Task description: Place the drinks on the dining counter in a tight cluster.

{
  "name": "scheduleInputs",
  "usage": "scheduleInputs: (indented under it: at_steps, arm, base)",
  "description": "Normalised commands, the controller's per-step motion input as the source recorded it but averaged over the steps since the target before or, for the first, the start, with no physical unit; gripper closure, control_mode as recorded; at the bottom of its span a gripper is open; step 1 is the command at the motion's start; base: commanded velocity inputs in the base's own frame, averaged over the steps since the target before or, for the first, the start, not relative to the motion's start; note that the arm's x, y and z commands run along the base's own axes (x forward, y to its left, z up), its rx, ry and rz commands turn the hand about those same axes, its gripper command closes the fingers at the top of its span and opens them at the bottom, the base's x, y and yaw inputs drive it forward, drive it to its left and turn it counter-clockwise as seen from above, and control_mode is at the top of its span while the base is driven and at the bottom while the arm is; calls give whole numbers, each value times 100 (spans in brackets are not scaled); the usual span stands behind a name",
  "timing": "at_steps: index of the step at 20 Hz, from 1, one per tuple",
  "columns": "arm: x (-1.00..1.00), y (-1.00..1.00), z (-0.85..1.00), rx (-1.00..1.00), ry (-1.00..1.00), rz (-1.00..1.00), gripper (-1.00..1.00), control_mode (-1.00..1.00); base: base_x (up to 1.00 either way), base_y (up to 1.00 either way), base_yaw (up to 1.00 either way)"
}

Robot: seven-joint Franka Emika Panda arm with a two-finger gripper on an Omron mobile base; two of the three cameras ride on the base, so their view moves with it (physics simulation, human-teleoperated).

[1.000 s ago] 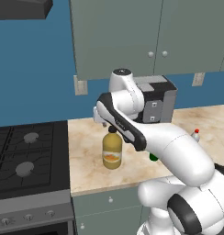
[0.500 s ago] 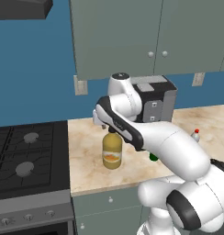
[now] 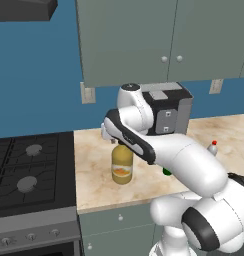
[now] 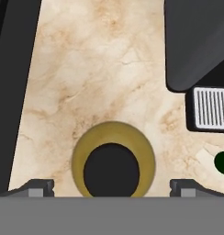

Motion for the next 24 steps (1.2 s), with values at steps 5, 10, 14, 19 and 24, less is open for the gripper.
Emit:
scheduleInputs:
  at_steps: [5,10,14,19,24]
  arm:
    - [1,0,-15,0,0,0,-100,-100]
    - [3,0,-11,0,0,0,-100,-100]
    - [7,0,-6,0,0,0,-100,-100]
    - [0,0,-4,0,0,0,-100,-100]
    - [0,0,-1,0,0,0,-100,-100]
  base:
    - [0,0,0]
    - [0,0,0]
    - [0,0,0]
    - [0,0,0]
    - [0,0,0]
